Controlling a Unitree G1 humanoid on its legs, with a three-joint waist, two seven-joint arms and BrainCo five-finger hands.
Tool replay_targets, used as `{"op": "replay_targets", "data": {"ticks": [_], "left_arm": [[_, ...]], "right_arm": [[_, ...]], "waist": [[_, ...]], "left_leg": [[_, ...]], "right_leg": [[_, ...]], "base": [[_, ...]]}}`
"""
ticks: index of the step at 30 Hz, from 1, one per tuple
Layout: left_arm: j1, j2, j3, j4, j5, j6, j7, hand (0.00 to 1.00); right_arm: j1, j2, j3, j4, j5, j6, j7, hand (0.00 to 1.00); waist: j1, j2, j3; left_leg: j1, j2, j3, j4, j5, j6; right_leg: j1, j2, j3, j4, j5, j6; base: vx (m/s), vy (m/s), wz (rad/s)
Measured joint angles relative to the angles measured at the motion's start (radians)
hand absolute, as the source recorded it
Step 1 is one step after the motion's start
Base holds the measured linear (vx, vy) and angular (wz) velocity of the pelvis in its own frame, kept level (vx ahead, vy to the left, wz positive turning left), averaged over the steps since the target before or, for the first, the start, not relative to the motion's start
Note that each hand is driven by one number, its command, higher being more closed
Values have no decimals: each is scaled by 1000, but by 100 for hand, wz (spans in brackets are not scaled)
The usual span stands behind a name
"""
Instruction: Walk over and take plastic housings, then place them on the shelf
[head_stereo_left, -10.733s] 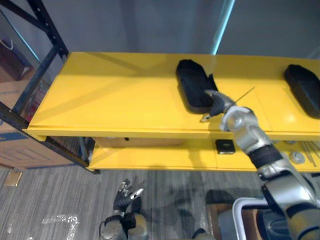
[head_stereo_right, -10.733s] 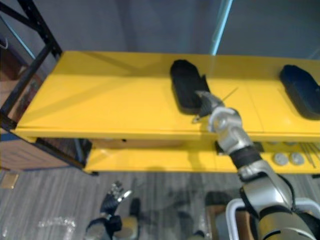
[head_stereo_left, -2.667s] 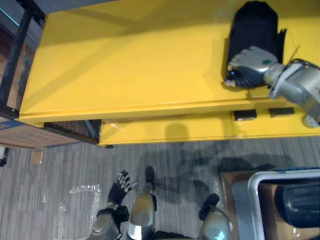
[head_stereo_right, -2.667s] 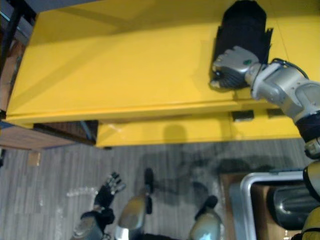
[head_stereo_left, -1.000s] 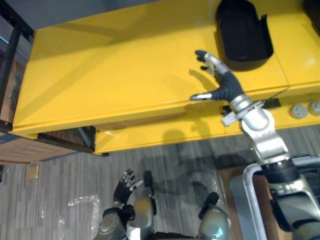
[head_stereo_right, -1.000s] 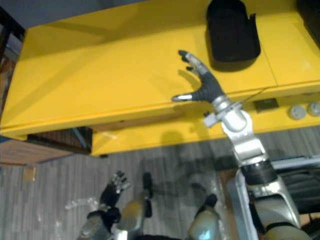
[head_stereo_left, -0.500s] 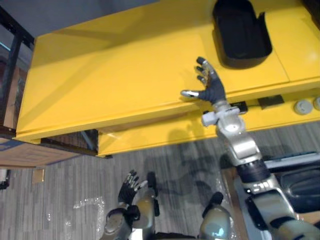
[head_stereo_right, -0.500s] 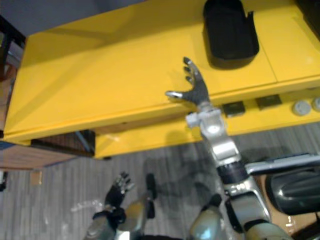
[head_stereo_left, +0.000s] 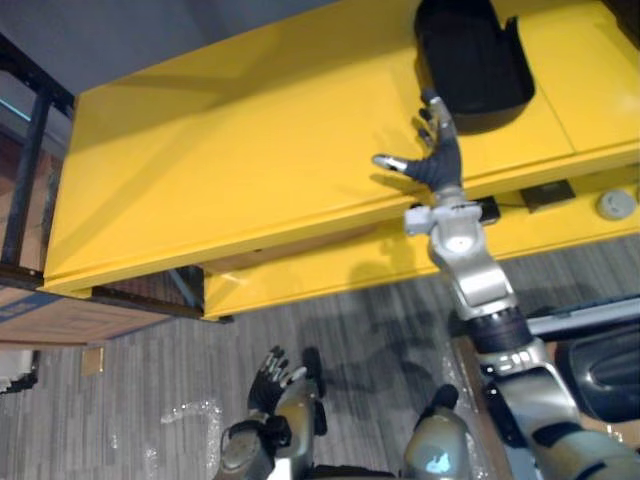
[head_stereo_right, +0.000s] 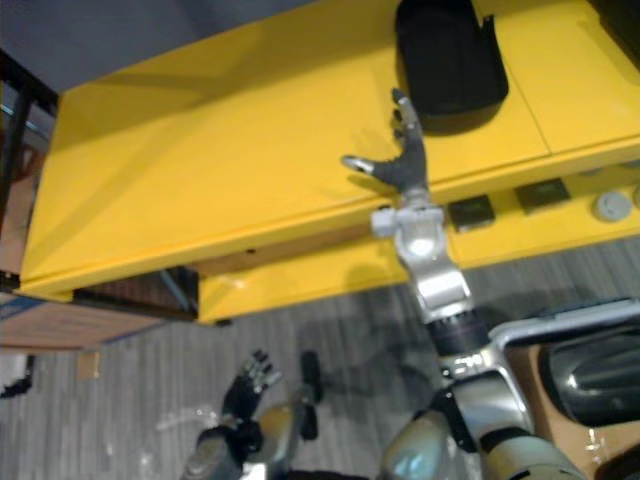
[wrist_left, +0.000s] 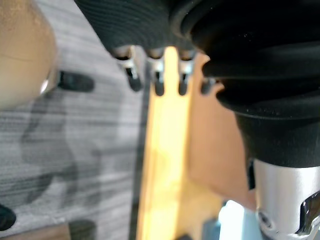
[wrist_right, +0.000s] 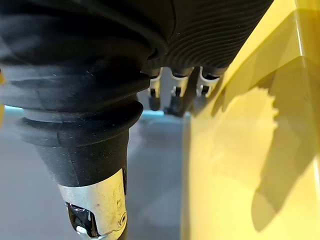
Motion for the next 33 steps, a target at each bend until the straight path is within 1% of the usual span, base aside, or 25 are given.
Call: {"op": "replay_targets", "data": {"ticks": [2, 5, 9, 15, 18, 23, 28, 33], "left_arm": [[0, -13, -5, 0, 0, 0, 0, 0], [0, -12, -12, 0, 0, 0, -1, 0], [0, -12, -21, 0, 0, 0, -1, 0], [0, -12, -22, 0, 0, 0, -2, 0], [0, -12, -27, 0, 0, 1, -1, 0], [0, -17, -30, 0, 0, 1, -1, 0], [0, -22, -31, 0, 0, 1, 0, 0], [0, -22, -31, 1, 0, 1, 1, 0]], "right_arm": [[-3, 0, -7, 0, 0, 1, 0, 0], [-8, 0, -16, 0, 0, 2, -1, 0], [-23, 0, -17, 0, -1, 2, -1, 0], [-24, -1, -21, 0, -19, 3, -4, 0], [-24, -1, -40, 0, -19, 6, -19, 0], [-24, -8, -47, 7, -21, 11, -22, 0], [-24, -9, -47, 8, -23, 13, -42, 0], [-24, -10, -49, 18, -43, 13, -40, 0]], "waist": [[-1, 4, -1], [-2, 5, -1], [-13, 5, -2], [-23, 5, -2], [-23, 12, -6], [-24, 32, -20], [-24, 35, -22], [-25, 35, -22]], "left_leg": [[0, -1, 1, 0, 0, 0], [0, -3, 1, 0, 0, 0], [0, -10, 2, 0, 0, 0], [0, -11, 3, 0, 1, 1], [0, -11, 3, 0, 2, 2], [0, -11, 3, 0, 2, 2], [1, -11, 3, 0, 3, 1], [1, -11, 3, 0, 4, 1]], "right_leg": [[-3, -2, 2, 3, 0, 0], [-6, -4, 4, 7, -1, 1], [-7, -14, 6, 8, -1, 3], [-8, -15, 8, 6, 1, 5], [-9, -15, 8, 6, 1, 5], [-9, -15, 9, 7, 1, 5], [-9, -16, 9, 6, 1, 5], [-9, -16, 9, 6, 2, 6]], "base": [[0, 0, 0], [0, 0, 0], [0, 0, 0], [0, 0, 0], [0, 0, 0], [0, 0, 0], [0, 0, 0], [0, 0, 0]]}}
